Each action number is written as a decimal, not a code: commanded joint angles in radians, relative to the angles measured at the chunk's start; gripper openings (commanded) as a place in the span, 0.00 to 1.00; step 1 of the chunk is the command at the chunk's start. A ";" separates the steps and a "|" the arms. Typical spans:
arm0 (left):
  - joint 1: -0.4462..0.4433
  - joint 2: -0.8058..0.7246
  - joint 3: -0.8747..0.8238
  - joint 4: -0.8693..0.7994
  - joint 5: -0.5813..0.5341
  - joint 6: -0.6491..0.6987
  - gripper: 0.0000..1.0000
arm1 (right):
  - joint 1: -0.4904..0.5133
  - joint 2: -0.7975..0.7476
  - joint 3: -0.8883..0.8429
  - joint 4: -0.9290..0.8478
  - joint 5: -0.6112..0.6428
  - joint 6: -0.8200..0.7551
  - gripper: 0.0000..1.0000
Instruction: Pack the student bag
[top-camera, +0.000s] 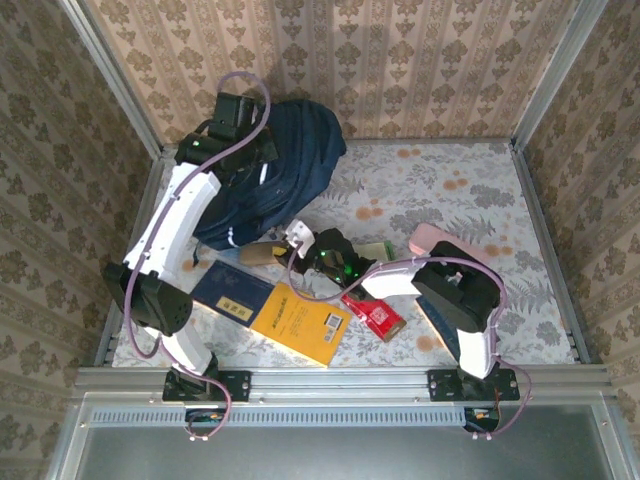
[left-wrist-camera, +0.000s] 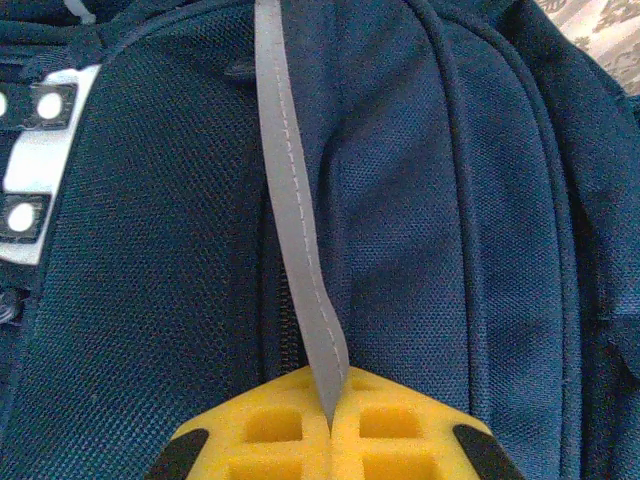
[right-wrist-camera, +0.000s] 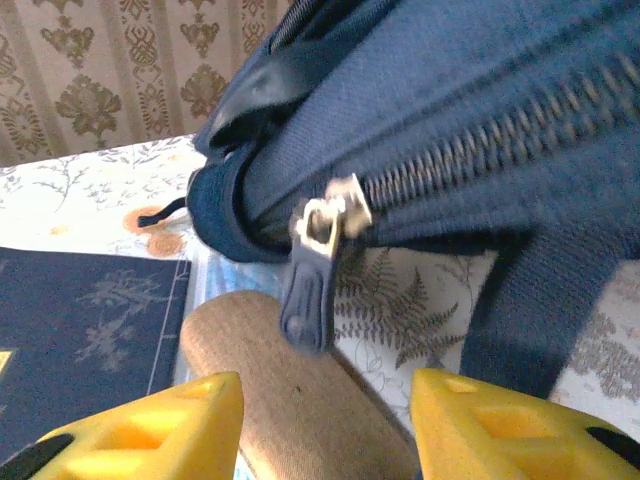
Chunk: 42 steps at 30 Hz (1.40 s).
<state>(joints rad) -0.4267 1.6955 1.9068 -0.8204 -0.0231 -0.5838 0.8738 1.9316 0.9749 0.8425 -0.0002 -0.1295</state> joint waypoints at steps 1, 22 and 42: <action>0.000 -0.077 0.049 0.079 -0.106 -0.027 0.00 | 0.004 0.032 0.052 0.106 0.100 -0.033 0.45; 0.004 -0.117 -0.070 0.169 -0.185 -0.069 0.00 | 0.033 0.067 0.072 0.153 -0.038 0.067 0.05; 0.017 -0.132 -0.225 0.304 -0.208 0.045 0.00 | -0.103 -0.105 -0.083 0.204 -0.164 0.420 0.00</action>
<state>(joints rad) -0.4294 1.6257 1.6848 -0.6006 -0.1619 -0.5762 0.7952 1.8839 0.9119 0.9516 -0.1413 0.1978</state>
